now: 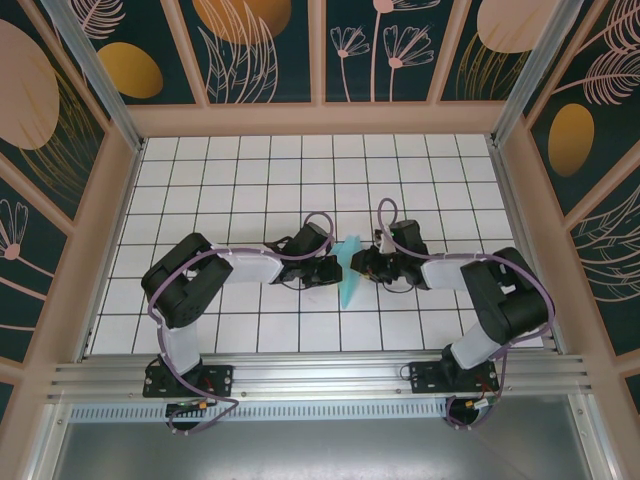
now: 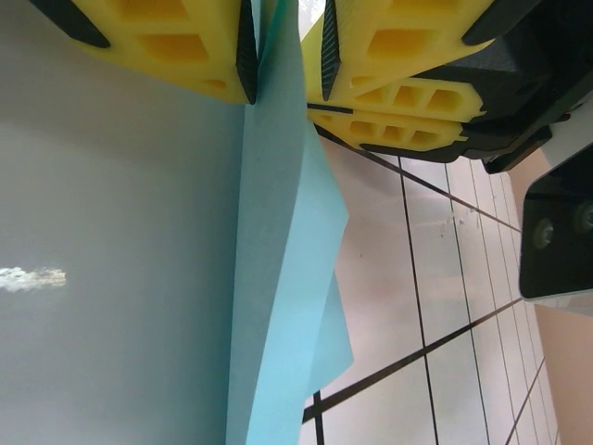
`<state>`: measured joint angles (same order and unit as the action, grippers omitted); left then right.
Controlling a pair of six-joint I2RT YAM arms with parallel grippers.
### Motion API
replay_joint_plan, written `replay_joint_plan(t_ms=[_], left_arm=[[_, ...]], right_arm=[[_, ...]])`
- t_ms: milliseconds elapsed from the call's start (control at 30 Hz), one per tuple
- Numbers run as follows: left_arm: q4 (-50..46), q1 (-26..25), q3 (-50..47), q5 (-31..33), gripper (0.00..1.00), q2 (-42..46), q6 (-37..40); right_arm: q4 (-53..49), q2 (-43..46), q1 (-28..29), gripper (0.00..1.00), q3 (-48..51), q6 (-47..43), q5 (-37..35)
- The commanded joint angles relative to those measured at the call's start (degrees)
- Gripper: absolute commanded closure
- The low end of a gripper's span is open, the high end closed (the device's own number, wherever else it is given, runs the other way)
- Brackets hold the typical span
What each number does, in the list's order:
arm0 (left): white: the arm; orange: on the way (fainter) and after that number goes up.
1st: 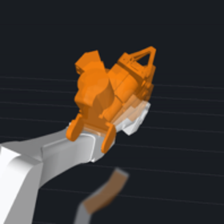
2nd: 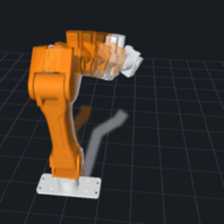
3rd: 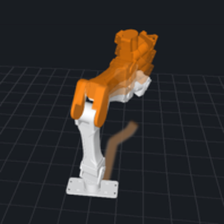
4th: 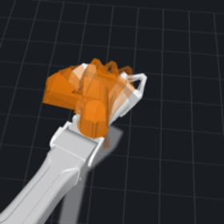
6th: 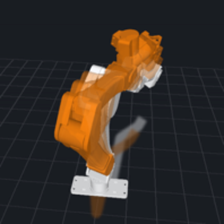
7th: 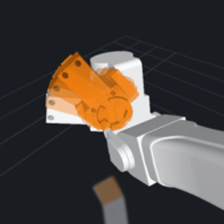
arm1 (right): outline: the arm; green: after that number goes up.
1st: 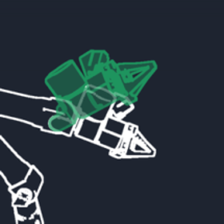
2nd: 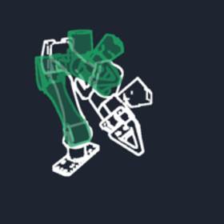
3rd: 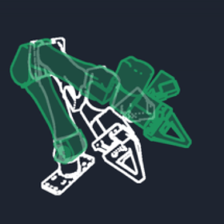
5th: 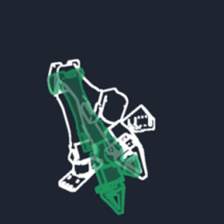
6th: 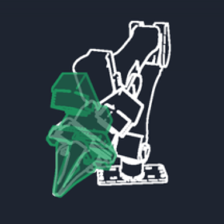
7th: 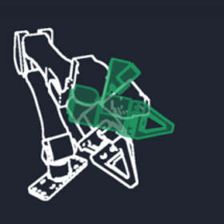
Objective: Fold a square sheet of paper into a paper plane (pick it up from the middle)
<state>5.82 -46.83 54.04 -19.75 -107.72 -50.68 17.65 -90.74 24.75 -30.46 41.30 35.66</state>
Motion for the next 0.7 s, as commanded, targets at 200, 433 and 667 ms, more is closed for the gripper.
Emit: replay_joint_plan(t_ms=[200, 433, 667], left_arm=[[0.39, -0.2, -1.88, -0.64, 0.89, 1.46, -1.01], [0.96, -0.2, -1.94, -0.72, 0.89, 1.55, -1.29], [1.2, -0.25, -2.2, -0.56, 0.89, 1.81, -1.38]], right_arm=[[1.95, -2.71, 1.44, 0.75, -1.43, -0.07, -0.59], [2.41, -4.19, 1.74, 0.77, -2.14, -0.43, 0.26], [2.09, -4.94, 2.2, 0.83, -3.1, -0.89, 0.29]])
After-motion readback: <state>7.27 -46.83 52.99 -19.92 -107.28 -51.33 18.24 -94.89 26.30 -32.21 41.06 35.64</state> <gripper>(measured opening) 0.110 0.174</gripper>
